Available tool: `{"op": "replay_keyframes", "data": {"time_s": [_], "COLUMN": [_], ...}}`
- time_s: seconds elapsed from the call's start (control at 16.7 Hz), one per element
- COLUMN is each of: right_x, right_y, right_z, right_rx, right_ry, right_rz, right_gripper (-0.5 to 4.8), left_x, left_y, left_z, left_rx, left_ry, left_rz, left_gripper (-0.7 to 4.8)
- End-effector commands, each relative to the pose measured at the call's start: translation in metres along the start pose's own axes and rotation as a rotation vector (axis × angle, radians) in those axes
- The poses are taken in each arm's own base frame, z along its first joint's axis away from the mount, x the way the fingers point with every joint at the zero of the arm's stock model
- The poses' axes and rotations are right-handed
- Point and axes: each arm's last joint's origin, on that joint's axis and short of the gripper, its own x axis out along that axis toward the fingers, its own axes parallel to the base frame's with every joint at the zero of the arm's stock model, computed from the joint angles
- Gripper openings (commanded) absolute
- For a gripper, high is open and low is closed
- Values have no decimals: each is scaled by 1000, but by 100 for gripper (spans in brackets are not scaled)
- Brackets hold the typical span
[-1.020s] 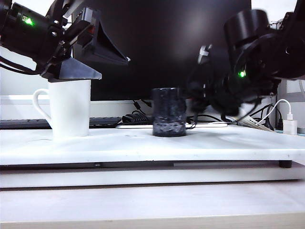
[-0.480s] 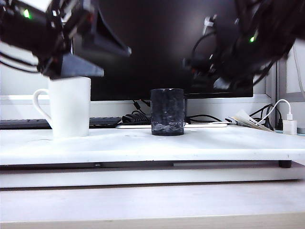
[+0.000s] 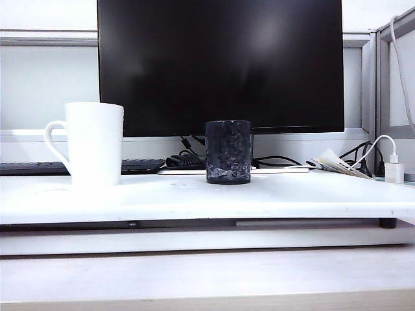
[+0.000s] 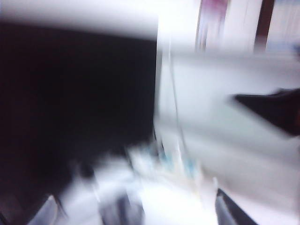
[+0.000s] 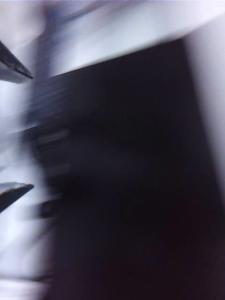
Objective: Carefully pick up the black cup and pour some water from the black cup into the white cup.
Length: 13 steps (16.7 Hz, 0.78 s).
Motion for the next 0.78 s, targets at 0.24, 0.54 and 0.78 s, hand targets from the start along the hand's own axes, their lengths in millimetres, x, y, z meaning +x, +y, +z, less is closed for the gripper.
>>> {"op": "replay_keyframes", "data": {"time_s": [0.24,0.54,0.78], "right_x": [-168,-164,-131], "right_y": [-22,-20,-21], "right_z": [45,13,-45], "right_rx": [-118,23,27], "right_ry": [-142,50,141], "right_rz": [7,170,179], "right_gripper": [275,274,247], "left_x": [-121,-115,-104], "left_y": [-36,-32,-24], "left_z": [26,-4,-44], "left_rx": [139,-66,-124], "left_ry": [-102,165,261], "left_rz": [225,202,230], "left_gripper": [479,479,479]}}
